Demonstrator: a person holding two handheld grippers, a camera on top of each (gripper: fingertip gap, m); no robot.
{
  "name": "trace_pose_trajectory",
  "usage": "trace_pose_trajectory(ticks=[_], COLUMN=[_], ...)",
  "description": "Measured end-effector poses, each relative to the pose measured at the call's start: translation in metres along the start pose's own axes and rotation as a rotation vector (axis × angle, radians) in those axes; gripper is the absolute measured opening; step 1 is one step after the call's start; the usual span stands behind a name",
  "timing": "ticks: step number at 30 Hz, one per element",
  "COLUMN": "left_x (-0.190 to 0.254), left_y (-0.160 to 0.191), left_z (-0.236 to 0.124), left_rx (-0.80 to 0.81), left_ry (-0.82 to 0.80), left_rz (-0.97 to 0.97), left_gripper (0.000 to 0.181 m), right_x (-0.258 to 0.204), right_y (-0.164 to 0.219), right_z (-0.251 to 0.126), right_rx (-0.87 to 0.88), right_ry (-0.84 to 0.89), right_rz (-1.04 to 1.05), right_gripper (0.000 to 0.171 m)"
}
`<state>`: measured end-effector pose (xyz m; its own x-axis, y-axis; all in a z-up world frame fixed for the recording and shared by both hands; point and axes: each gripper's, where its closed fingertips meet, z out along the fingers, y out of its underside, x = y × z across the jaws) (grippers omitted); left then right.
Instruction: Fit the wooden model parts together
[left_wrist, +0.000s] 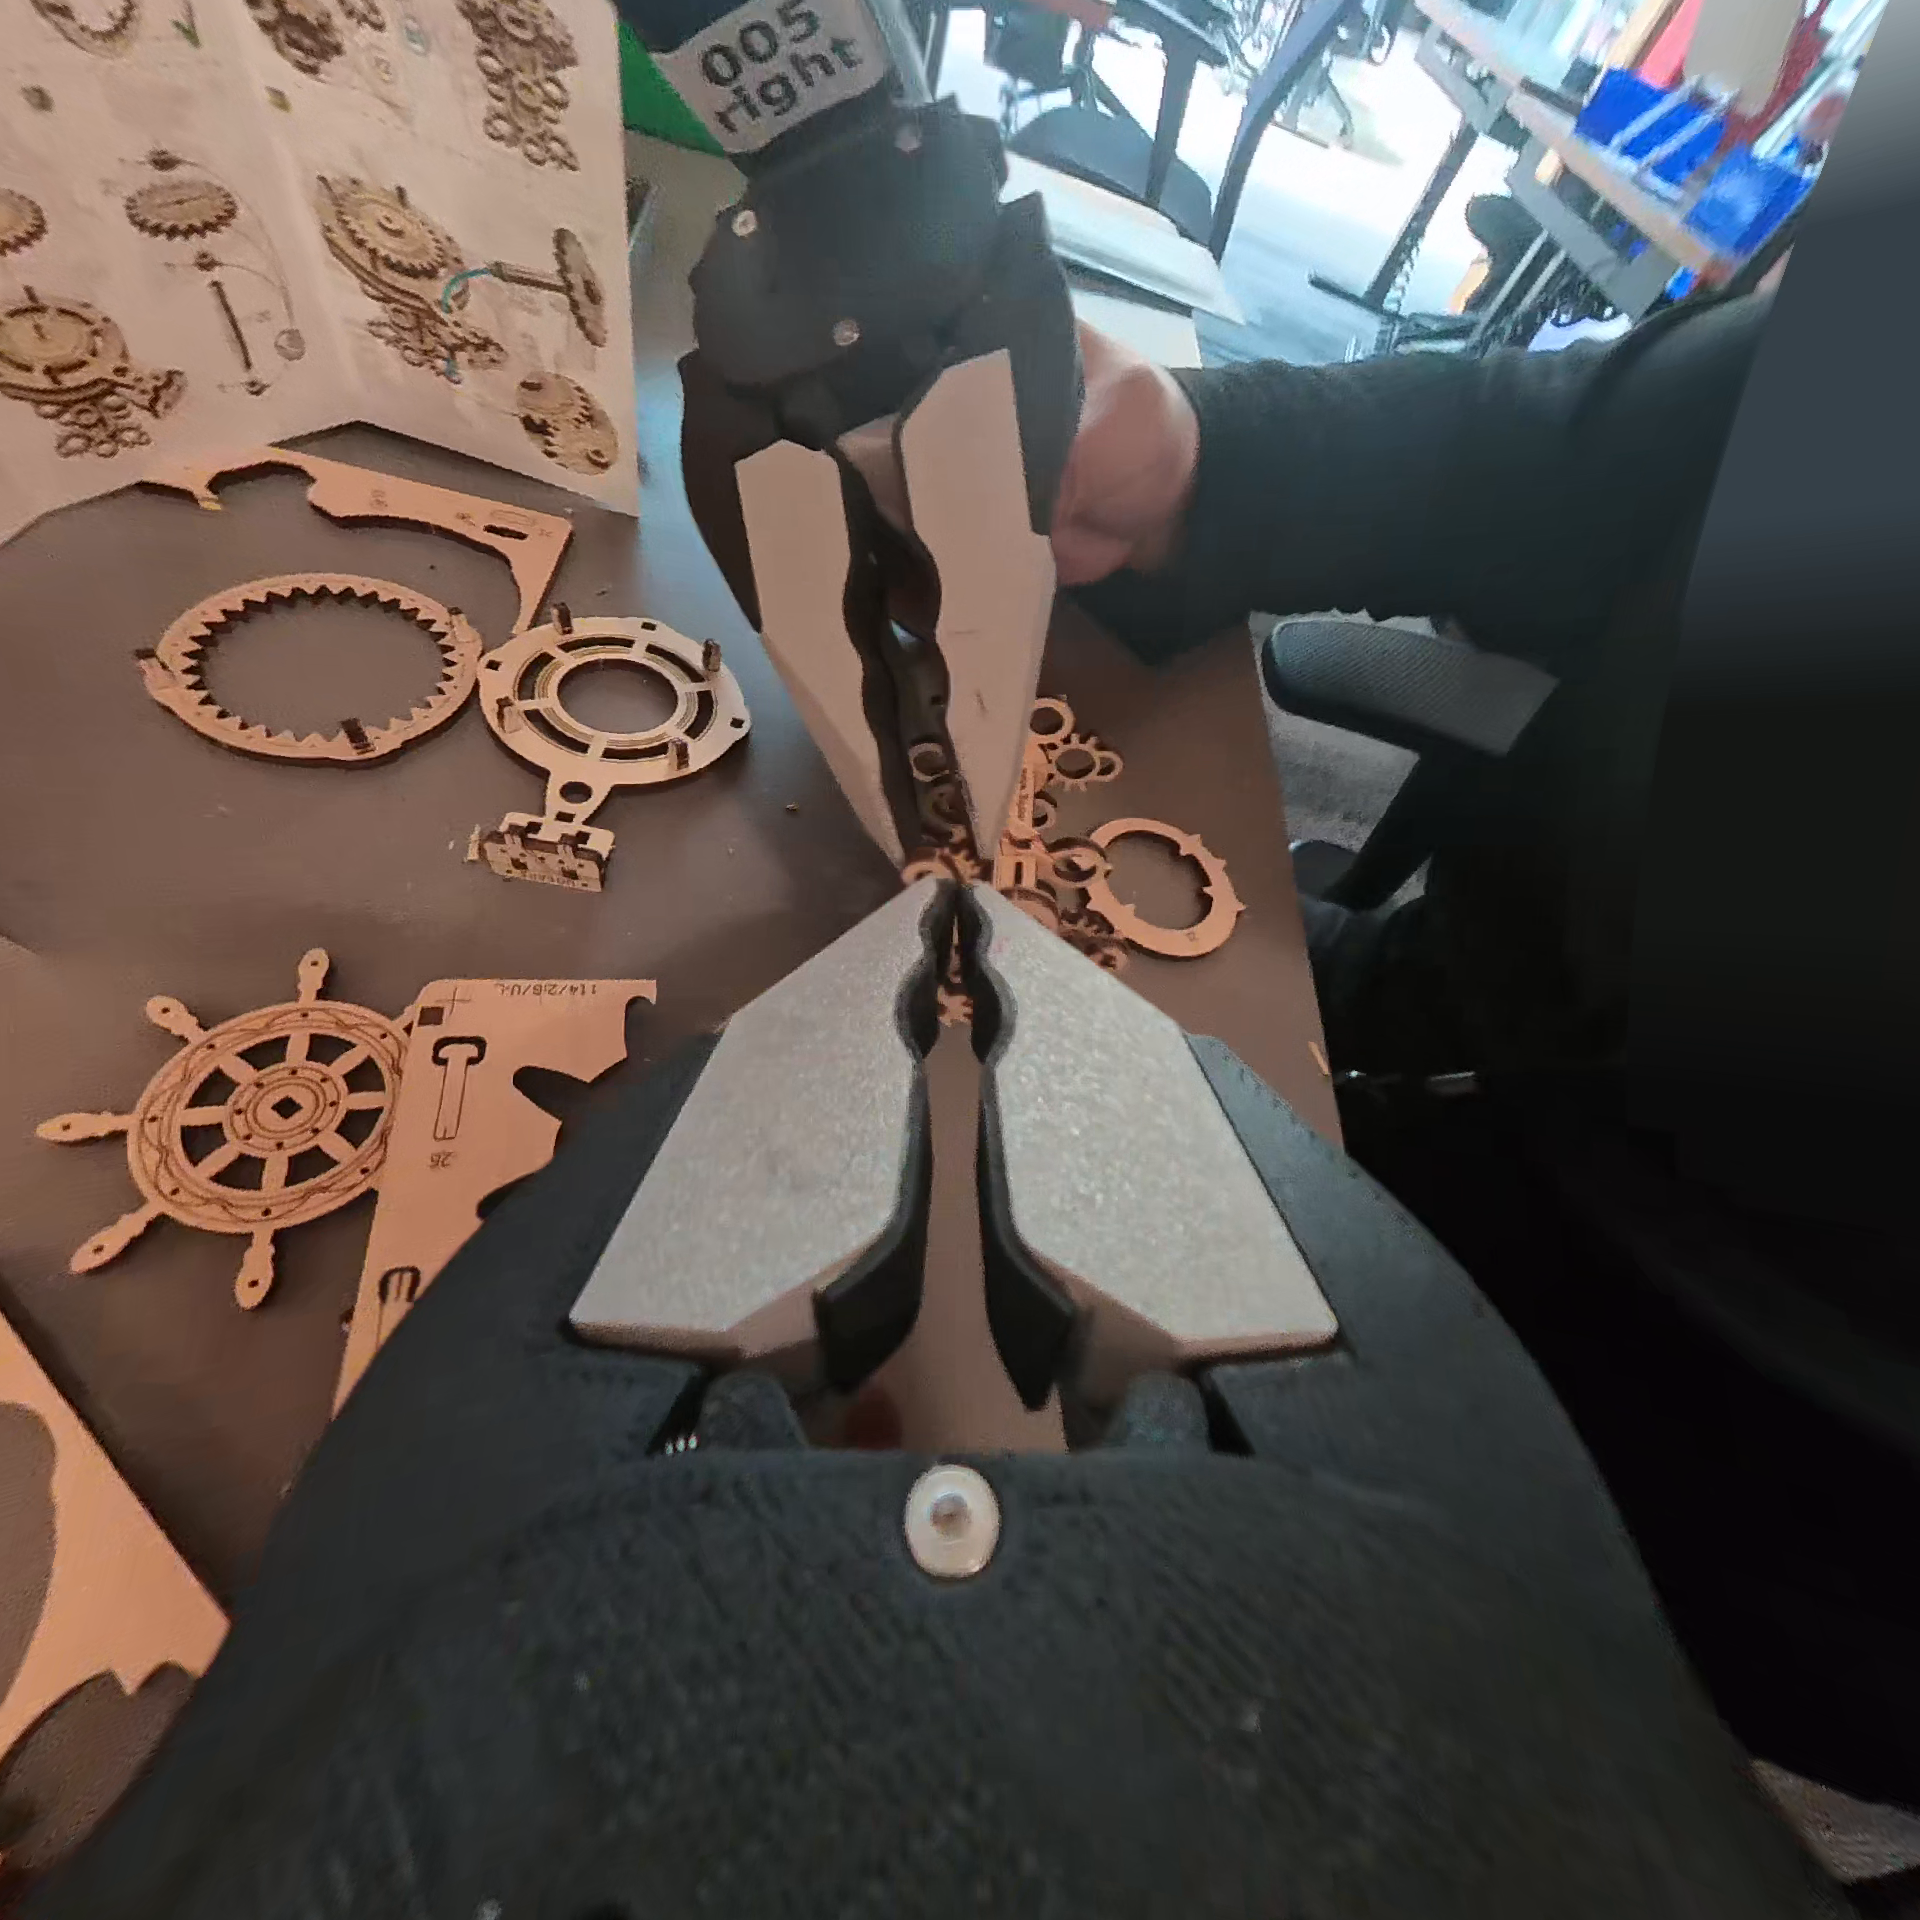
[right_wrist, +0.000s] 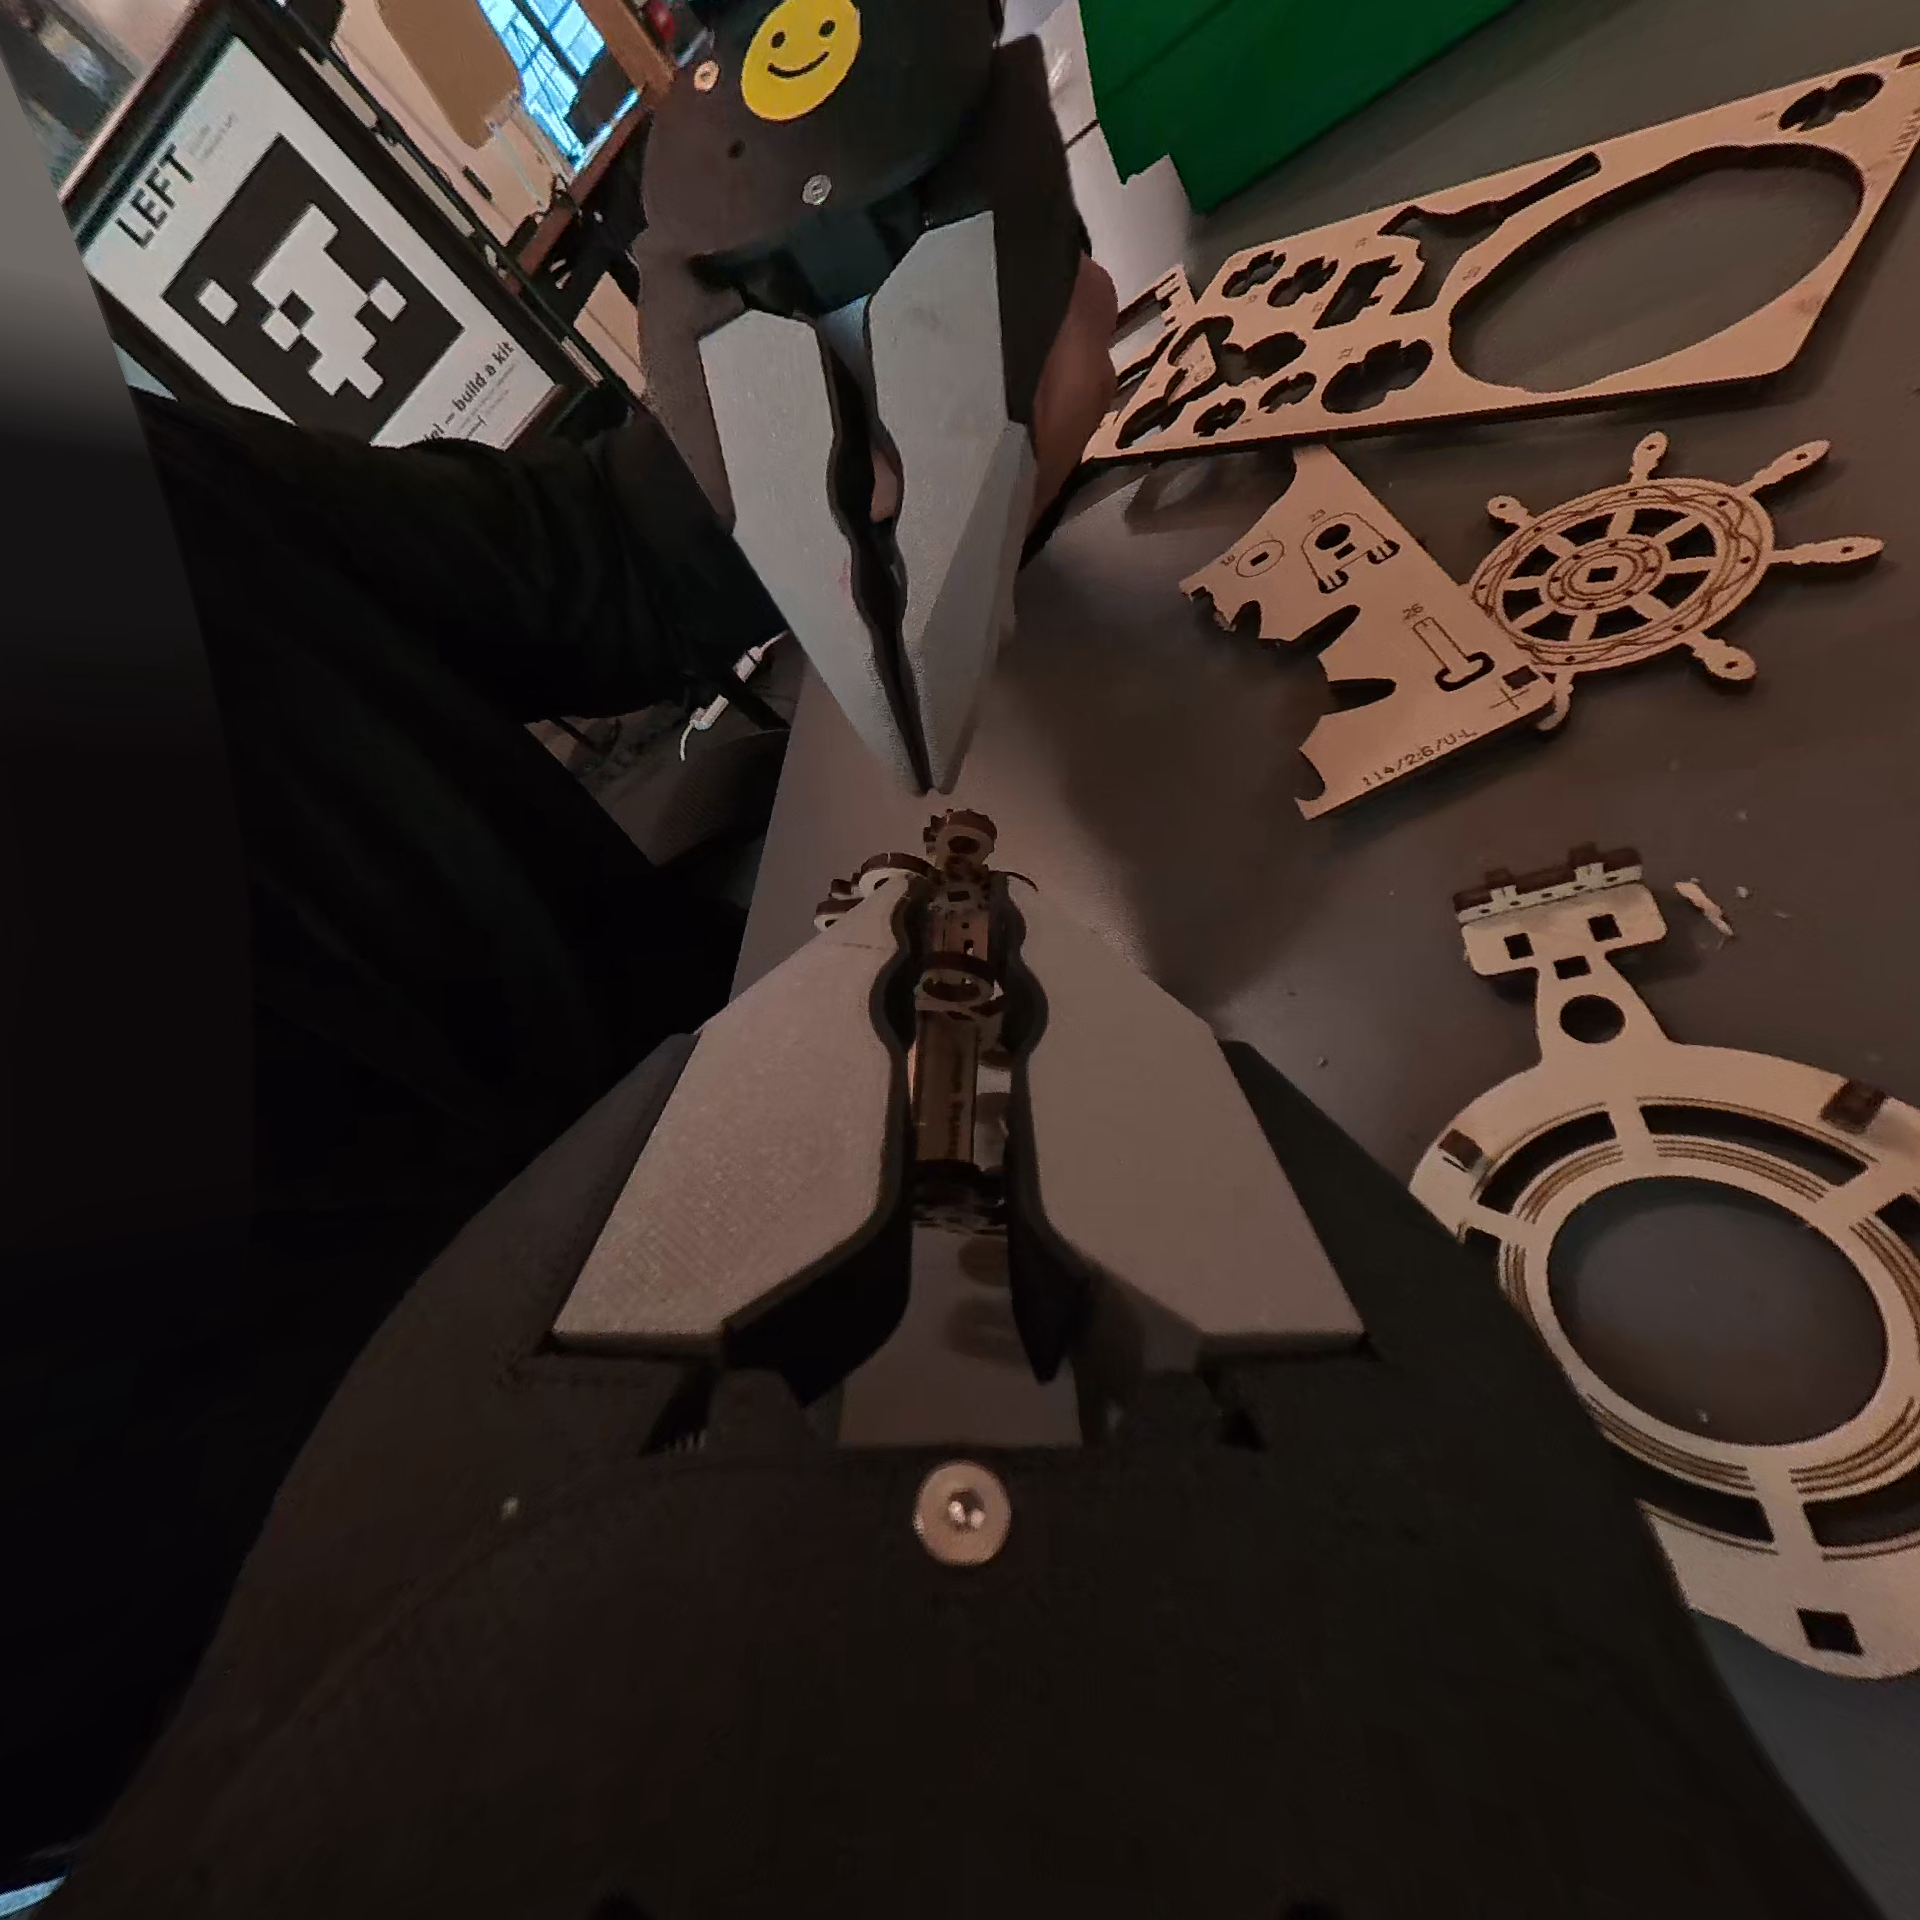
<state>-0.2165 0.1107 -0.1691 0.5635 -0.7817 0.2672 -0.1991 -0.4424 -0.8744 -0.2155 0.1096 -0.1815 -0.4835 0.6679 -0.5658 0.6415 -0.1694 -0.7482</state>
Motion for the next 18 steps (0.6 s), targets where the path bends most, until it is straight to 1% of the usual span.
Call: trace_pose_trajectory(ticks=[2,4,6,7,9,14,18], left_x=[0.0,-0.002,0.001,0.001,0.0,0.002,0.004], left_y=[0.002,0.007,0.008,0.009,0.009,0.01,0.013], left_z=[0.002,0.004,0.006,0.007,0.006,0.008,0.01], left_rx=[-0.008,-0.029,-0.031,-0.031,-0.032,-0.047,-0.122], left_ry=[0.014,0.019,0.042,0.05,0.051,0.074,0.043], left_rz=[-0.028,-0.049,-0.069,-0.08,-0.079,-0.095,0.018], left_gripper=[0.001,0.012,0.015,0.015,0.01,0.009,0.009], right_x=[-0.001,-0.001,0.0,-0.001,-0.002,-0.003,-0.005], right_y=[0.0,0.0,0.0,0.0,0.001,0.002,0.004], right_z=[0.002,0.001,0.001,0.001,0.002,0.003,0.002], right_rx=[-0.005,-0.002,0.005,0.005,0.0,-0.016,-0.03], right_ry=[0.004,0.004,-0.01,-0.019,-0.027,-0.044,-0.065], right_rz=[-0.01,-0.01,0.007,0.014,0.016,0.03,0.047], right_gripper=[0.008,0.008,0.008,0.008,0.008,0.008,0.008])
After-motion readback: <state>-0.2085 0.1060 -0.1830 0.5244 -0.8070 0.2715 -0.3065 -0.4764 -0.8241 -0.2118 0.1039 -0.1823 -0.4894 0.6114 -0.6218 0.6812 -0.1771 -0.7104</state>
